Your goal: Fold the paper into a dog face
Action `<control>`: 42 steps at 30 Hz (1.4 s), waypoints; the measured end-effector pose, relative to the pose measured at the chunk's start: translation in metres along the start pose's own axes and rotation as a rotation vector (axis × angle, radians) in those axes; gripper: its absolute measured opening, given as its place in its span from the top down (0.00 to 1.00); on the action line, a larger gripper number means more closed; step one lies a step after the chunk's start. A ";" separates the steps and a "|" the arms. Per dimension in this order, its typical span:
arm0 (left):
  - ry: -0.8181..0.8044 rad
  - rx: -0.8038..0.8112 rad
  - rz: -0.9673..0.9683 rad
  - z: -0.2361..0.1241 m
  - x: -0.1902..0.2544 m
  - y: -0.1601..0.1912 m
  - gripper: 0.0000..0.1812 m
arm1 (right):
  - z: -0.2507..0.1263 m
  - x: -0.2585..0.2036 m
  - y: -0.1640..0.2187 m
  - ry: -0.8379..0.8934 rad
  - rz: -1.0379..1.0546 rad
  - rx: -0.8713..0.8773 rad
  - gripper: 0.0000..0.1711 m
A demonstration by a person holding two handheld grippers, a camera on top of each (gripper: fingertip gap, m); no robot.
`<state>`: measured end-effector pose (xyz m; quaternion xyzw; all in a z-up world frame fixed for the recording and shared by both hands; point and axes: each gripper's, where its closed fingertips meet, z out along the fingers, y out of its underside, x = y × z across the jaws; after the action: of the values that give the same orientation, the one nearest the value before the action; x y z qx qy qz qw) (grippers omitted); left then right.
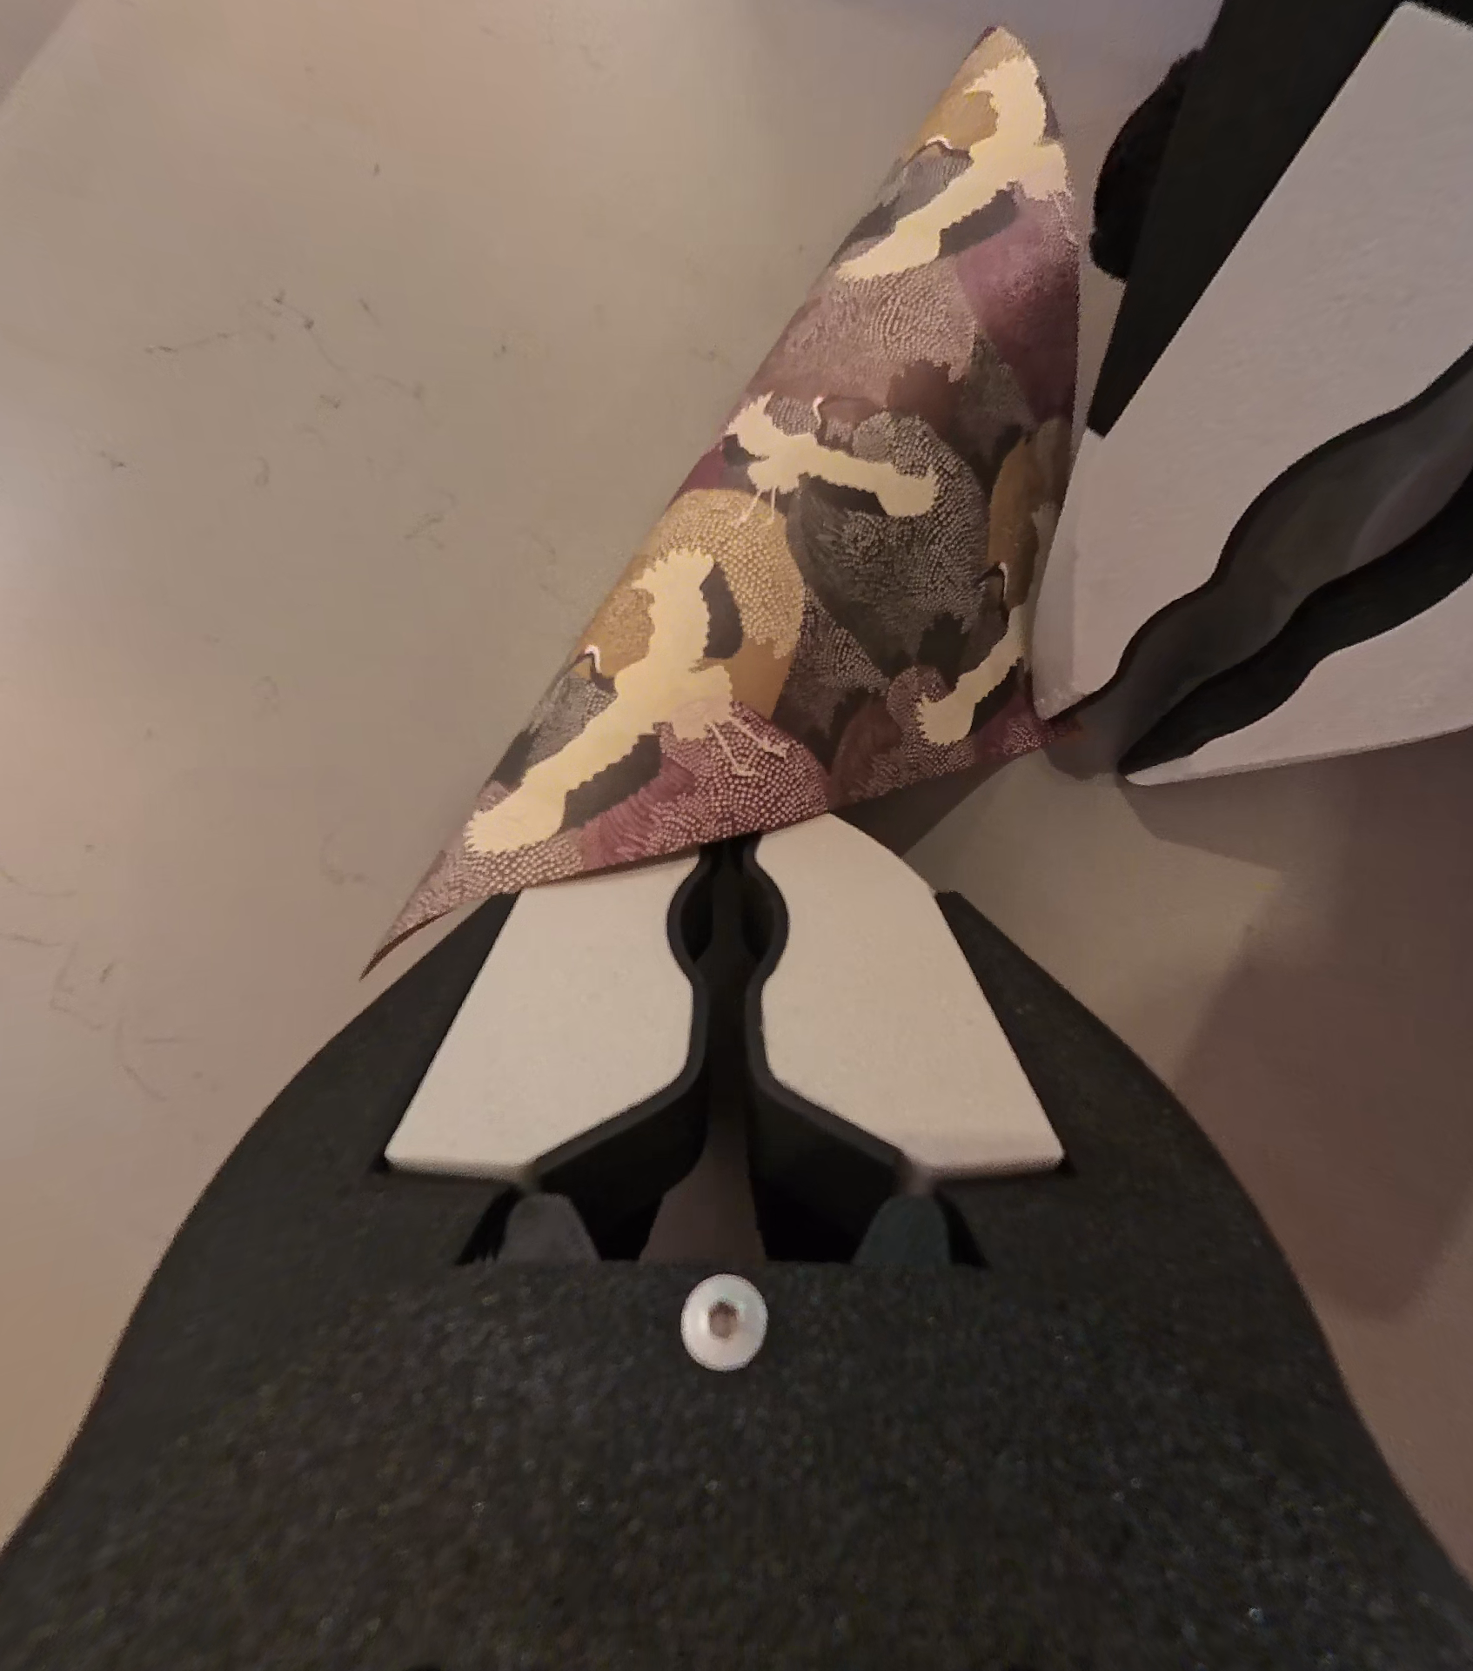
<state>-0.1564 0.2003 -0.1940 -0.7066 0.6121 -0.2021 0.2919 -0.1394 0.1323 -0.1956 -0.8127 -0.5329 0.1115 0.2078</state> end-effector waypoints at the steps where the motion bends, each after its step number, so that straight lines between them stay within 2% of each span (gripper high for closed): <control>1: 0.007 0.002 -0.004 0.000 0.001 0.000 1.00 | 0.000 0.000 0.000 -0.002 0.003 0.003 0.92; 5: 0.050 0.008 -0.035 -0.002 0.005 0.001 0.96 | 0.000 0.000 0.000 -0.002 0.012 0.008 0.92; 26: 0.052 -0.005 -0.034 -0.003 0.006 0.002 0.95 | 0.000 0.001 0.000 0.024 0.058 0.036 0.93; 33: 0.049 -0.014 -0.028 -0.004 0.007 0.003 0.94 | 0.001 0.006 0.000 0.055 0.070 0.037 0.98; 42: 0.042 -0.019 -0.028 -0.003 0.006 0.002 0.95 | 0.001 0.007 0.000 0.061 0.075 0.050 0.98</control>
<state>-0.1590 0.1943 -0.1939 -0.7135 0.6098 -0.2152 0.2695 -0.1374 0.1387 -0.1960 -0.8297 -0.4926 0.1075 0.2397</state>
